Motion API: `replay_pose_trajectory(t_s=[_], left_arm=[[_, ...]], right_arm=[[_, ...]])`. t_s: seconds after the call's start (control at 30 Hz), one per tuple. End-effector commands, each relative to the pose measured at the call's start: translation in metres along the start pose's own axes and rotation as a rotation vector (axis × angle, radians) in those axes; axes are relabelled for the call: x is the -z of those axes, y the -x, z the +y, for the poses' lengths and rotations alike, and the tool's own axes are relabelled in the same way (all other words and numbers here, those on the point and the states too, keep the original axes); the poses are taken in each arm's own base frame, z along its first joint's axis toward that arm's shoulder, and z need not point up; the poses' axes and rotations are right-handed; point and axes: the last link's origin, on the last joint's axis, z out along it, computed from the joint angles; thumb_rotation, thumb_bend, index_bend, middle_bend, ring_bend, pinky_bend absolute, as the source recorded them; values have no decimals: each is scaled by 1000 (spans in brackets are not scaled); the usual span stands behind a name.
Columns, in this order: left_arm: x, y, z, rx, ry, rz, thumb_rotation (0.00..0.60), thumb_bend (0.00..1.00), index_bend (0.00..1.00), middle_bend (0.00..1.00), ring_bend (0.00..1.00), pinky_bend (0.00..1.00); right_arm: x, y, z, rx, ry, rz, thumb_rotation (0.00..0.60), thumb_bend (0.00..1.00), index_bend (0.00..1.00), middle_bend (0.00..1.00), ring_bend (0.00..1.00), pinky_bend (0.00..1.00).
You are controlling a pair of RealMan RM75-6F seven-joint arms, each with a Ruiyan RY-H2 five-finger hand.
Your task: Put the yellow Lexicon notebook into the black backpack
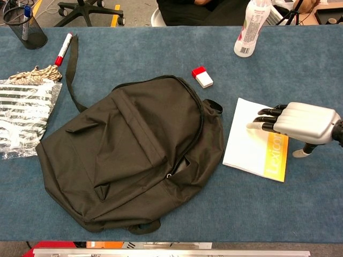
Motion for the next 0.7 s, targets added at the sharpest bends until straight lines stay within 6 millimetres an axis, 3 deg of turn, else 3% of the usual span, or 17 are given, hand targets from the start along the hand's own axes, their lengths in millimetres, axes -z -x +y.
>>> replay_pose_trajectory(t_s=[0.03, 0.23, 0.53, 0.7], left_arm=[[0, -1, -1, 8, -2, -2, 600, 213, 281, 257, 248, 220], [4, -3, -3, 10, -2, -2, 600, 213, 282, 257, 248, 220], [6, -4, -3, 20, 2, 5, 600, 213, 282, 256, 248, 220], [6, -3, -5, 26, 0, 0, 600, 213, 281, 255, 248, 220]], right_arm=[[-1, 2, 0, 6, 3, 6, 600, 76, 0, 138, 71, 225], [-5, 4, -1, 7, 5, 7, 600, 87, 0, 144, 71, 225], [-9, 2, 0, -26, 13, 12, 600, 289, 0, 192, 100, 235], [-12, 0, -1, -30, 12, 24, 600, 337, 0, 217, 134, 268]])
